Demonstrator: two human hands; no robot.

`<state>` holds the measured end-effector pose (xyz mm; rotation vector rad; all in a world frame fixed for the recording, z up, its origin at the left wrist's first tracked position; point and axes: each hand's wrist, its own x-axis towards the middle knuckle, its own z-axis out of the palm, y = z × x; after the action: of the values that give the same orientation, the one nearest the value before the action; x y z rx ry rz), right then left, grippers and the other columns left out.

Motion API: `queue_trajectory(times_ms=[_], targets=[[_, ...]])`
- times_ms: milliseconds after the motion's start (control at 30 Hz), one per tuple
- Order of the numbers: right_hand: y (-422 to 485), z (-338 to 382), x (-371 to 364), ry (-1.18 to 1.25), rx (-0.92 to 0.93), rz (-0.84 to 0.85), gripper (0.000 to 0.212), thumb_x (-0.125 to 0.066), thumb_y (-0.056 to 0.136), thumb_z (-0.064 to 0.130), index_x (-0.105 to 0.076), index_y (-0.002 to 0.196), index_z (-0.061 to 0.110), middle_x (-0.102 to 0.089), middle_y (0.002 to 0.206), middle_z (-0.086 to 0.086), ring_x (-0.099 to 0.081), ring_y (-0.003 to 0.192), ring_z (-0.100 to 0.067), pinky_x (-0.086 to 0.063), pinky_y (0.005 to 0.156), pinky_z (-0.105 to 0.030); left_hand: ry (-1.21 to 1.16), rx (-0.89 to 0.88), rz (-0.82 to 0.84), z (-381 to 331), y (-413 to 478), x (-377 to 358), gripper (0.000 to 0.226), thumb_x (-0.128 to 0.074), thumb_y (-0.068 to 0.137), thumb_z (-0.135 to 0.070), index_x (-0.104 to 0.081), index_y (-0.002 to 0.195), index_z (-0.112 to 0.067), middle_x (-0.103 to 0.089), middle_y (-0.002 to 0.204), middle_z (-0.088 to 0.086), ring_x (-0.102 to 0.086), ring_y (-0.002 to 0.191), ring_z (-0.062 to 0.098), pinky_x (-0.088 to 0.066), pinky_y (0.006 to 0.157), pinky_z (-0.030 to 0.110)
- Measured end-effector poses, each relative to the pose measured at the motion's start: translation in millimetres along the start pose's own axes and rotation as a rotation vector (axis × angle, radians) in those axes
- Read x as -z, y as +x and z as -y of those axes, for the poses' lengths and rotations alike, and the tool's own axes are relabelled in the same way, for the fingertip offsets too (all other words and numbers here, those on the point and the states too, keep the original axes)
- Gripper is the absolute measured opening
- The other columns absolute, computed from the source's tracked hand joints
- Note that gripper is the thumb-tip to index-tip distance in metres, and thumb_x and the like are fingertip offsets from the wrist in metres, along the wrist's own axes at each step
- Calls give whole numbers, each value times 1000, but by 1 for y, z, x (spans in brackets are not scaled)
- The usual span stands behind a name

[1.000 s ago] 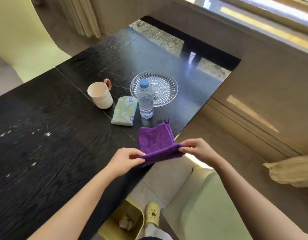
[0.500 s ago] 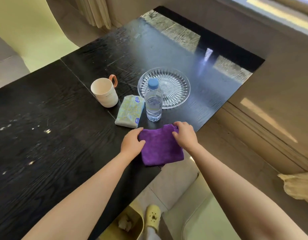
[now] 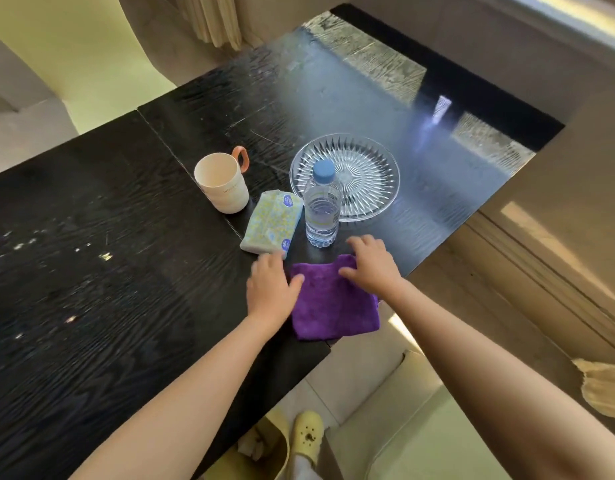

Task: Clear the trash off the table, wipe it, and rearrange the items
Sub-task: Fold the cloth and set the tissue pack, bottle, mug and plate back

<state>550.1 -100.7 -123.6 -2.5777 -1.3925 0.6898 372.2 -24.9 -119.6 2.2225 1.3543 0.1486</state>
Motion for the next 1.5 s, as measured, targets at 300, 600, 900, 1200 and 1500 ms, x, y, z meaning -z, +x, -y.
queue_trajectory(times_ms=[300, 600, 900, 1200, 1500], targets=[[38, 53, 46, 736, 58, -121, 90, -81, 71, 24, -29, 143, 11, -42, 143, -4, -43, 130, -18, -34, 109, -32, 46, 222, 146, 10, 71, 12, 70, -65, 80, -41, -35, 138, -17, -30, 142, 13, -30, 128, 35, -36, 100, 46], [29, 63, 39, 766, -6, -213, 69, -79, 73, 24, -40, 129, 17, -53, 133, -1, -54, 119, -18, -43, 100, -33, -167, 328, 2, 9, 81, 19, 35, -61, 85, -16, -55, 119, -10, -41, 130, 15, -37, 121, 34, -39, 90, 34], [15, 102, 74, 724, 82, -156, 70, -81, 70, 27, -43, 128, 17, -57, 127, -4, -60, 111, -23, -48, 98, -41, -251, 360, -135, 34, 63, 84, 15, -62, 86, -21, -64, 99, -14, -59, 115, 10, -54, 110, 28, -51, 86, 39], [-8, 216, 133, 699, 309, -113, 67, -78, 74, 26, -42, 130, 16, -57, 119, 0, -57, 106, -17, -46, 86, -29, -413, 394, -362, 71, 22, 205, 19, -68, 82, -20, -67, 97, -9, -66, 107, 10, -59, 97, 25, -47, 73, 34], [-52, 350, 134, 674, 473, -79, 56, -78, 74, 26, -47, 120, 14, -59, 106, 3, -60, 99, -16, -50, 87, -34, -549, 464, -519, 150, -46, 301, 22, -69, 83, -23, -64, 99, -8, -65, 102, 7, -58, 88, 15, -40, 53, 22]])
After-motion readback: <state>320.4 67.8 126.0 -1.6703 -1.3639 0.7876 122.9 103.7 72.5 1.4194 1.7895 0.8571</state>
